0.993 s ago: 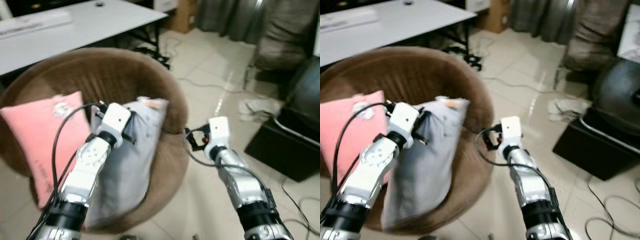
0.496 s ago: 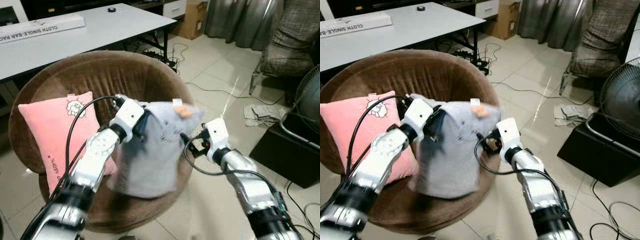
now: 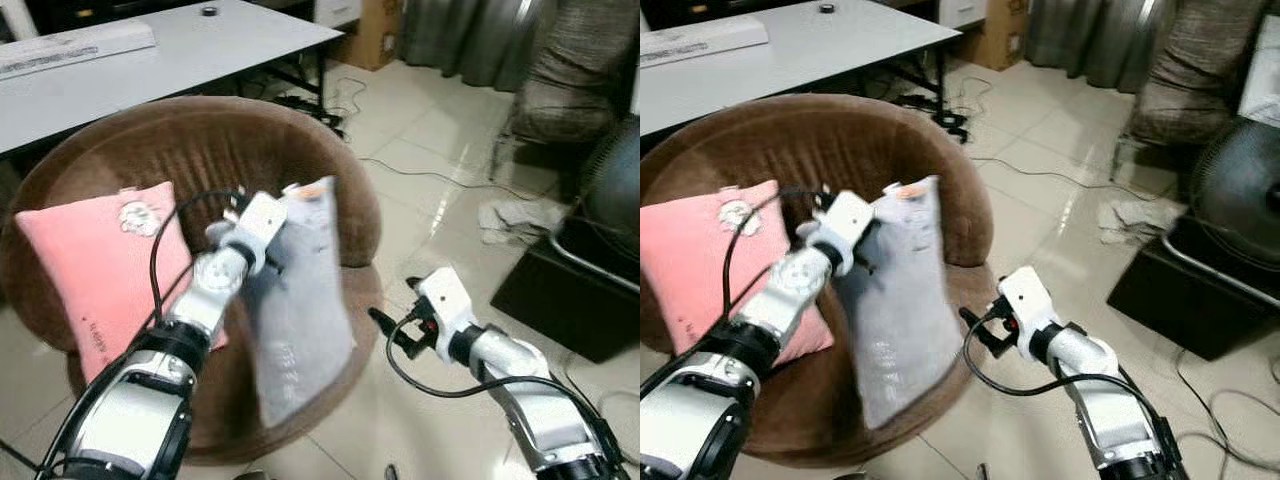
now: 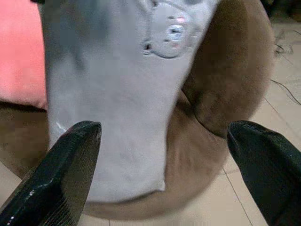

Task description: Move the pillow to the sofa from floor

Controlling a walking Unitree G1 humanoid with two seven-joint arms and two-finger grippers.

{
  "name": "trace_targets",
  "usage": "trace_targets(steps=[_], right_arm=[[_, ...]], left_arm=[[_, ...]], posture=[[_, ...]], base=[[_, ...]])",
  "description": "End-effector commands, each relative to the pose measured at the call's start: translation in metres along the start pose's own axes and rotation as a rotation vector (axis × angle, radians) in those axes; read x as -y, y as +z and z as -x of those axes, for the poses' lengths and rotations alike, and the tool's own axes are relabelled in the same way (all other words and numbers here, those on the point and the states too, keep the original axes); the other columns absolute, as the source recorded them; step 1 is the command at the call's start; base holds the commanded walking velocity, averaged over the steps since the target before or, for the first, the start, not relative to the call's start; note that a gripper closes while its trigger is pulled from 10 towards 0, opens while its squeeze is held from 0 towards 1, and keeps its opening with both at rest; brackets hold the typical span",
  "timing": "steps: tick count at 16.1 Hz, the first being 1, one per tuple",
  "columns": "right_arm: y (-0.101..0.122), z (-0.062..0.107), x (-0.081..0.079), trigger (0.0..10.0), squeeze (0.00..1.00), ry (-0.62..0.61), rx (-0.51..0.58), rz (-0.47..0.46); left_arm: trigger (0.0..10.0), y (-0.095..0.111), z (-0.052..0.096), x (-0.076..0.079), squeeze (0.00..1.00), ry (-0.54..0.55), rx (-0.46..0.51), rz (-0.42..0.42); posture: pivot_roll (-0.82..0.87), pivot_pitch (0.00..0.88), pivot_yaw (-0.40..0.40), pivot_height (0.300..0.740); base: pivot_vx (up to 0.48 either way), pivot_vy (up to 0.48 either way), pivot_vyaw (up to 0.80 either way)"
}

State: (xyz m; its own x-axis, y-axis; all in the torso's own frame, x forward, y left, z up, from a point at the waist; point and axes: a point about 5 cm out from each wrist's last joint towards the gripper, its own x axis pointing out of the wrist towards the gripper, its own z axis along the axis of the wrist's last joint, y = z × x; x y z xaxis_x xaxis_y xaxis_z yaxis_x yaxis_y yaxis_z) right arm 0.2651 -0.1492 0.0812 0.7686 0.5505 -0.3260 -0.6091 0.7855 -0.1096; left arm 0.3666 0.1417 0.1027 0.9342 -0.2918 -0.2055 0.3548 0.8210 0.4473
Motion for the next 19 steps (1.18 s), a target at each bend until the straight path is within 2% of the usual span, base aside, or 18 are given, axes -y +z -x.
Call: trace_targets(steps=[1, 2, 5, 6, 7, 9, 10, 14, 16, 17, 19], right_arm=[[0.005, 0.002, 0.002, 10.0, 0.00, -0.033, 0.013, 0.013], [0.006, 0.003, 0.000, 10.0, 0.00, -0.060, 0.014, 0.004], [0.011, -0.005, -0.020, 10.0, 0.00, -0.019, 0.018, -0.017], [0.011, -0.005, -0.020, 10.0, 0.00, -0.019, 0.018, -0.017], [0.016, -0.009, -0.030, 10.0, 0.00, 0.026, 0.031, -0.017], [0.016, -0.007, -0.037, 10.0, 0.00, 0.060, 0.021, -0.003], [0.014, -0.006, -0.038, 10.0, 0.00, 0.062, 0.013, -0.002], [0.015, -0.005, -0.035, 10.0, 0.00, 0.065, 0.010, 0.005], [0.017, -0.007, -0.036, 10.0, 0.00, 0.078, 0.009, 0.011], [0.017, -0.009, -0.034, 10.0, 0.00, 0.078, 0.009, 0.012], [0.019, -0.012, -0.031, 10.0, 0.00, 0.077, 0.011, 0.015]], left_arm=[[10.0, 0.022, -0.007, -0.003, 0.00, 0.029, 0.090, -0.056], [10.0, 0.025, -0.008, -0.003, 0.00, 0.042, 0.111, -0.068], [10.0, 0.029, -0.012, -0.016, 0.00, 0.062, 0.092, -0.242], [10.0, 0.029, -0.012, -0.016, 0.00, 0.062, 0.092, -0.242], [10.0, 0.030, -0.011, -0.031, 0.00, 0.120, 0.068, -0.306], [10.0, 0.030, -0.008, -0.051, 0.00, 0.195, 0.032, -0.365], [10.0, 0.027, -0.007, -0.056, 0.00, 0.210, 0.012, -0.386], [10.0, 0.021, -0.001, -0.072, 0.00, 0.280, -0.036, -0.398], [10.0, 0.014, 0.001, -0.072, 0.00, 0.259, -0.059, -0.343], [10.0, 0.011, 0.001, -0.070, 1.00, 0.240, -0.067, -0.322], [10.0, 0.014, 0.001, -0.072, 1.00, 0.242, -0.061, -0.310]], posture=[[-0.13, 0.000, -0.005, 0.740], [-0.16, 0.000, 0.005, 0.740], [-0.18, 0.000, 0.022, 0.740], [-0.18, 0.000, 0.022, 0.740], [-0.19, 0.000, 0.029, 0.740], [-0.20, 0.000, 0.031, 0.740], [-0.20, 0.000, 0.031, 0.740], [-0.20, 0.000, 0.027, 0.740], [-0.20, 0.000, 0.022, 0.740], [-0.20, 0.000, 0.019, 0.740], [-0.19, 0.000, 0.014, 0.740]], base=[[0.000, 0.000, 0.00], [0.000, 0.000, 0.00], [0.000, 0.000, 0.00], [0.000, 0.000, 0.00], [0.000, 0.000, 0.00], [0.000, 0.000, 0.00], [0.000, 0.000, 0.00], [0.000, 0.000, 0.00], [0.000, 0.000, 0.00], [0.000, 0.000, 0.00], [0.000, 0.000, 0.00]])
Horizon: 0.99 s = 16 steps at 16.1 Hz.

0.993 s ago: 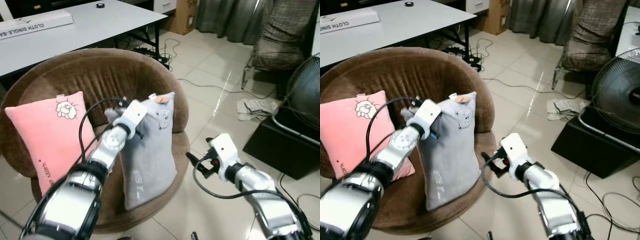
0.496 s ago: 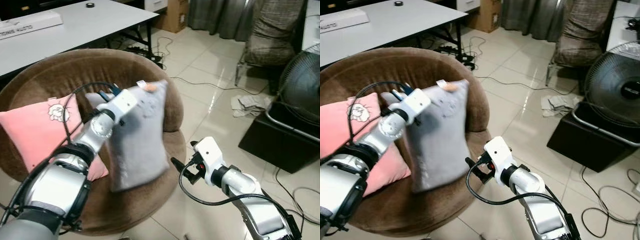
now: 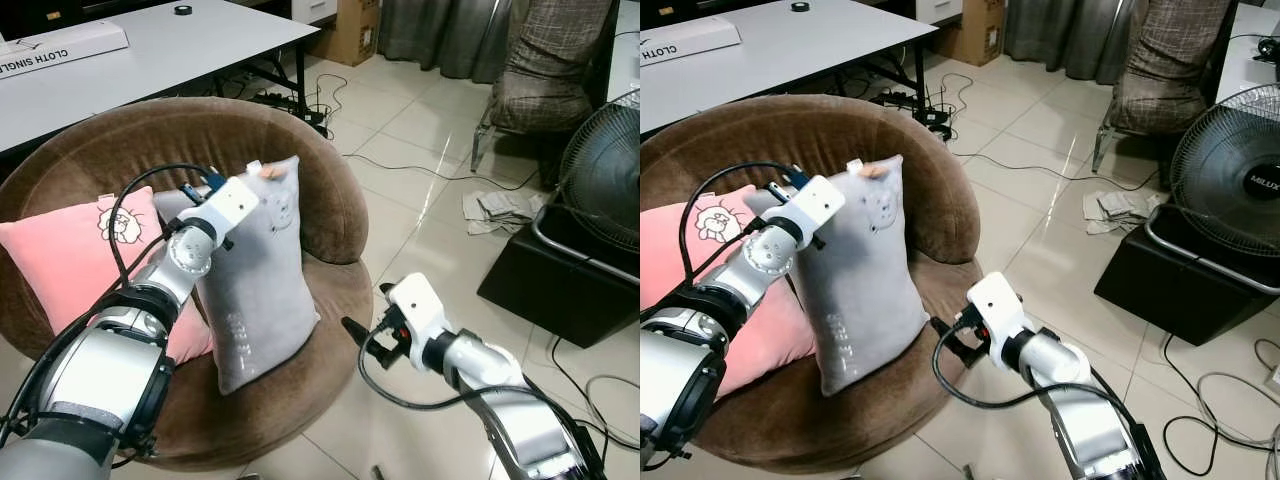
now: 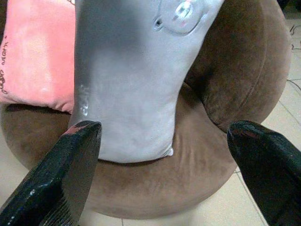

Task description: Move the pillow to the sofa from floor

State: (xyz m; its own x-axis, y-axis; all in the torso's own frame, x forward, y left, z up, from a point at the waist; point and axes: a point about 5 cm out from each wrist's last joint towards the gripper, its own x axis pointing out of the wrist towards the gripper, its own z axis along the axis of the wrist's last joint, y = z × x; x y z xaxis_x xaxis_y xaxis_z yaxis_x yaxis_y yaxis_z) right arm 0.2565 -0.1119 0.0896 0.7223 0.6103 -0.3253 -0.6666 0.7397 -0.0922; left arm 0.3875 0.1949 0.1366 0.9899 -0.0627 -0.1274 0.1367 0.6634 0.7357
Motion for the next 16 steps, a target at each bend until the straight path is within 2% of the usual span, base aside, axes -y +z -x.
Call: trace_targets(steps=[1, 2, 5, 6, 7, 8, 9, 10, 11, 13, 14, 16], right_arm=[[0.002, -0.002, 0.003, 10.0, 0.00, 0.001, 0.003, 0.009], [0.005, -0.006, 0.007, 10.0, 0.00, -0.010, 0.011, 0.014], [0.006, -0.017, 0.019, 10.0, 0.00, -0.095, 0.009, -0.014], [0.008, -0.021, 0.024, 10.0, 0.00, -0.133, 0.028, -0.054], [0.009, -0.025, 0.034, 10.0, 0.00, -0.203, 0.033, -0.092], [0.009, -0.026, 0.036, 10.0, 0.00, -0.219, 0.035, -0.109], [0.007, -0.027, 0.040, 10.0, 0.00, -0.254, 0.038, -0.132], [0.003, -0.028, 0.042, 10.0, 0.00, -0.278, 0.031, -0.130], [-0.001, -0.029, 0.042, 10.0, 0.00, -0.295, 0.019, -0.135], [-0.012, -0.029, 0.043, 10.0, 0.00, -0.349, -0.026, -0.182], [-0.018, -0.029, 0.045, 10.0, 0.00, -0.389, -0.037, -0.239], [-0.025, -0.030, 0.044, 10.0, 0.00, -0.418, -0.054, -0.255]], left_arm=[[10.0, 0.009, -0.004, -0.009, 1.00, 0.014, 0.021, 0.019], [10.0, 0.014, -0.005, -0.014, 1.00, 0.015, 0.047, 0.010], [10.0, 0.015, -0.005, -0.018, 1.00, -0.032, 0.054, 0.075], [10.0, 0.013, -0.005, -0.017, 1.00, -0.049, 0.037, 0.194], [10.0, 0.013, -0.005, -0.009, 1.00, -0.090, 0.040, 0.517], [10.0, 0.015, -0.005, -0.006, 1.00, -0.108, 0.065, 0.601], [10.0, 0.019, -0.002, 0.000, 0.00, -0.121, 0.132, 0.702], [10.0, 0.020, 0.002, 0.009, 0.00, -0.141, 0.181, 0.750], [10.0, 0.018, 0.006, 0.014, 0.00, -0.133, 0.189, 0.799], [10.0, 0.010, 0.024, 0.026, 0.00, -0.112, 0.194, 0.879], [10.0, -0.003, 0.049, 0.033, 0.00, -0.095, 0.188, 0.820], [10.0, -0.025, 0.075, 0.044, 0.00, -0.090, 0.157, 0.723]], posture=[[-0.19, 0.000, 0.014, 0.740], [-0.17, 0.000, 0.008, 0.740], [-0.10, 0.000, -0.014, 0.740], [-0.08, 0.000, -0.018, 0.740], [-0.02, 0.000, -0.028, 0.740], [-0.01, 0.000, -0.029, 0.740], [0.03, 0.000, -0.035, 0.740], [0.07, 0.000, -0.042, 0.740], [0.10, 0.000, -0.048, 0.740], [0.13, 0.000, -0.054, 0.740], [0.17, 0.000, -0.065, 0.740], [0.17, 0.000, -0.053, 0.740]], base=[[0.000, 0.000, 0.00], [0.000, 0.000, 0.00], [0.000, 0.000, 0.00], [0.000, 0.000, 0.00], [0.000, 0.000, 0.00], [0.000, 0.000, 0.00], [0.000, 0.000, 0.00], [0.000, 0.000, 0.00], [0.000, 0.000, 0.00], [0.000, 0.000, 0.00], [0.000, 0.000, -0.77], [0.000, 0.000, -0.77]])
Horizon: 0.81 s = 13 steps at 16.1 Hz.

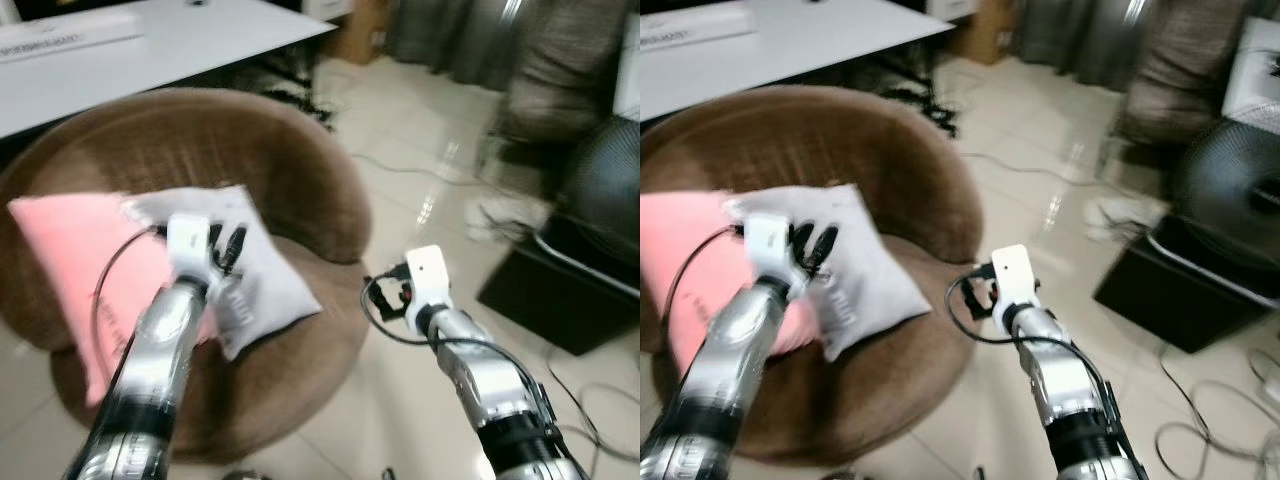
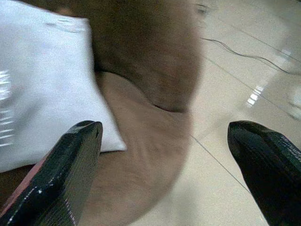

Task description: Move the pillow to the sofa from floor

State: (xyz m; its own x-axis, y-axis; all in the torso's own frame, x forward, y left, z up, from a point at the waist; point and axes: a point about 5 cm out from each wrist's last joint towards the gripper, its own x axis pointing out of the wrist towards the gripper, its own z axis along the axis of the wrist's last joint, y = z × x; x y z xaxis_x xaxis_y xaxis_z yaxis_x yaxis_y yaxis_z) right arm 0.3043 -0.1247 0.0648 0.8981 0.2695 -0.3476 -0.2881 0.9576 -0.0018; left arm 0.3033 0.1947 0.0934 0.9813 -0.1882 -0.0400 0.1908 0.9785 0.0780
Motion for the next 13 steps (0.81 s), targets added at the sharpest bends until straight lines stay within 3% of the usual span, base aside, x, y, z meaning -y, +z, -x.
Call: trace_targets(steps=[1, 6, 8, 10, 13], right_arm=[[-0.011, 0.004, 0.012, 10.0, 0.00, -0.081, -0.028, -0.026], [-0.025, 0.017, 0.026, 10.0, 0.00, -0.217, -0.046, -0.097], [-0.031, 0.017, 0.031, 10.0, 0.00, -0.277, -0.069, -0.037], [-0.028, 0.014, 0.036, 10.0, 0.00, -0.337, -0.074, -0.081], [-0.028, 0.011, 0.029, 10.0, 0.00, -0.292, -0.066, -0.047]], left_arm=[[10.0, -0.011, 0.014, 0.003, 0.00, -0.001, -0.034, -0.056], [10.0, -0.006, 0.002, 0.023, 0.00, -0.086, -0.077, -0.094], [10.0, 0.001, -0.006, 0.020, 0.00, -0.059, -0.061, -0.105], [10.0, 0.005, -0.011, 0.019, 0.00, -0.052, -0.057, -0.107], [10.0, 0.007, -0.013, 0.014, 0.00, -0.031, -0.053, -0.083]], posture=[[0.15, 0.000, -0.038, 0.740], [0.06, 0.000, 0.041, 0.740], [0.05, 0.000, 0.055, 0.740], [0.04, 0.000, 0.064, 0.740], [0.04, 0.000, 0.074, 0.740]], base=[[0.000, 0.000, -0.77], [0.000, 0.000, -0.77], [0.000, 0.000, -0.77], [0.000, 0.000, -0.79], [0.000, 0.000, -0.79]])
